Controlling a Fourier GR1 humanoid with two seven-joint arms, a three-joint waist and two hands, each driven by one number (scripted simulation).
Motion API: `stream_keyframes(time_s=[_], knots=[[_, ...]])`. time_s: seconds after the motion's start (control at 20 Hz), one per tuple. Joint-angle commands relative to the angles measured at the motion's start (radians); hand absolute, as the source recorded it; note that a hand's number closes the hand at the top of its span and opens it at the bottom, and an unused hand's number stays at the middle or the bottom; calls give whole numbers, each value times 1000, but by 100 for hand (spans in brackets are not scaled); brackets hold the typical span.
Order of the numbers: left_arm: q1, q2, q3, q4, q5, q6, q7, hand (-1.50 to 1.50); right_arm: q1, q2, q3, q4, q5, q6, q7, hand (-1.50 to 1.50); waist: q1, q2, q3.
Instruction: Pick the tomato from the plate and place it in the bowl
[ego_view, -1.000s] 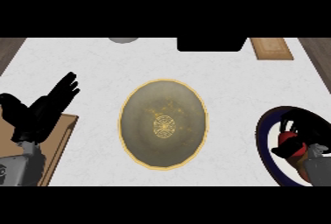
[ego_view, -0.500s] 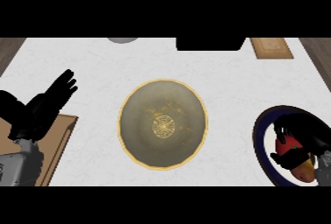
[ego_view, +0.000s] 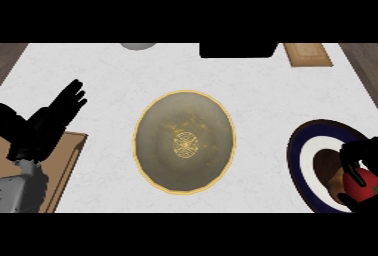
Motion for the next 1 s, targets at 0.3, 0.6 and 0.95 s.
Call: stream_keyframes(time_s=[0.3,0.6,0.95], knots=[[-31,-10,2,37,-15,13,0,0,80,-83,-295,-497,-261,276,140,150,-10,-2,-1],[-36,-8,7,21,-5,5,13,0,-63,-69,-403,-635,-513,449,378,150,7,1,-2],[-7,-14,-11,22,-23,-13,-30,0,-236,1,-205,-673,-807,350,807,150,25,3,-4]])
